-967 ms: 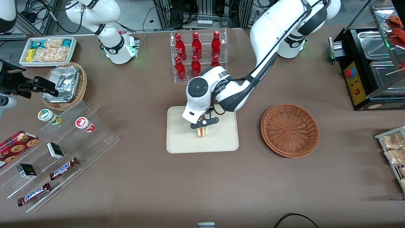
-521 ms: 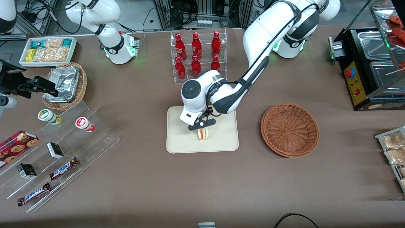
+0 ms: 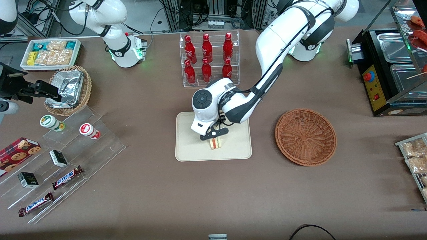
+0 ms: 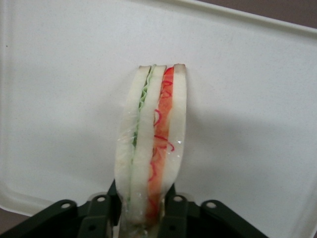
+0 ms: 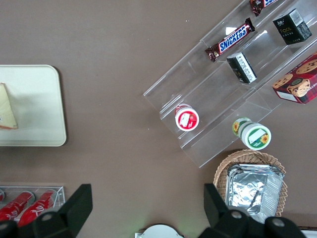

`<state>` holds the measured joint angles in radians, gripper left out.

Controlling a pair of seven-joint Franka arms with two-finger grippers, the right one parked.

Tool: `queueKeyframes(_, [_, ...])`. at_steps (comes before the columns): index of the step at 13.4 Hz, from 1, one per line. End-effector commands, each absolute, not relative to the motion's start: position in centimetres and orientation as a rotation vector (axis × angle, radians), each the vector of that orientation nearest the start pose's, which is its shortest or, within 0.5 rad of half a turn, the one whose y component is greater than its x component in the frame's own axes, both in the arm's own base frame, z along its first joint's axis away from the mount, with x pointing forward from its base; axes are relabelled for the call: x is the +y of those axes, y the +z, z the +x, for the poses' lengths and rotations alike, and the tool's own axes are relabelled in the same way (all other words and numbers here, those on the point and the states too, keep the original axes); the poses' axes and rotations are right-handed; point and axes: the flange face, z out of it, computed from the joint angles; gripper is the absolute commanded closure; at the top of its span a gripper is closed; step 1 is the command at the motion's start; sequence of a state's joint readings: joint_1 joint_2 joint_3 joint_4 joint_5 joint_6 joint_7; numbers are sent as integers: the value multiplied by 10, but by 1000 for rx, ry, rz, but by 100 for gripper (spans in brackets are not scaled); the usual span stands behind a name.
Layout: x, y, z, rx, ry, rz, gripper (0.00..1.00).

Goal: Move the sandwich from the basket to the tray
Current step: 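Lower the sandwich onto the tray and open the left gripper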

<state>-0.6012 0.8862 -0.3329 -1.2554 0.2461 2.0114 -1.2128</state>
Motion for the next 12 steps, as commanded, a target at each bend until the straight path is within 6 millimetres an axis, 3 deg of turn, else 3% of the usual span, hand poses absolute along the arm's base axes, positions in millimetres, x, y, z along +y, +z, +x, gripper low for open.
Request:
queueKeyframes(1, [-551,257,508,-449,69,-3068,0])
queueKeyframes(6, [-541,332,522,-484,-13,-3104,0])
queueKeyframes(10, [-525,368,529,-497,-1,-3079,0])
queueKeyframes(12, [-488,400,551,-563,1,-3059,0])
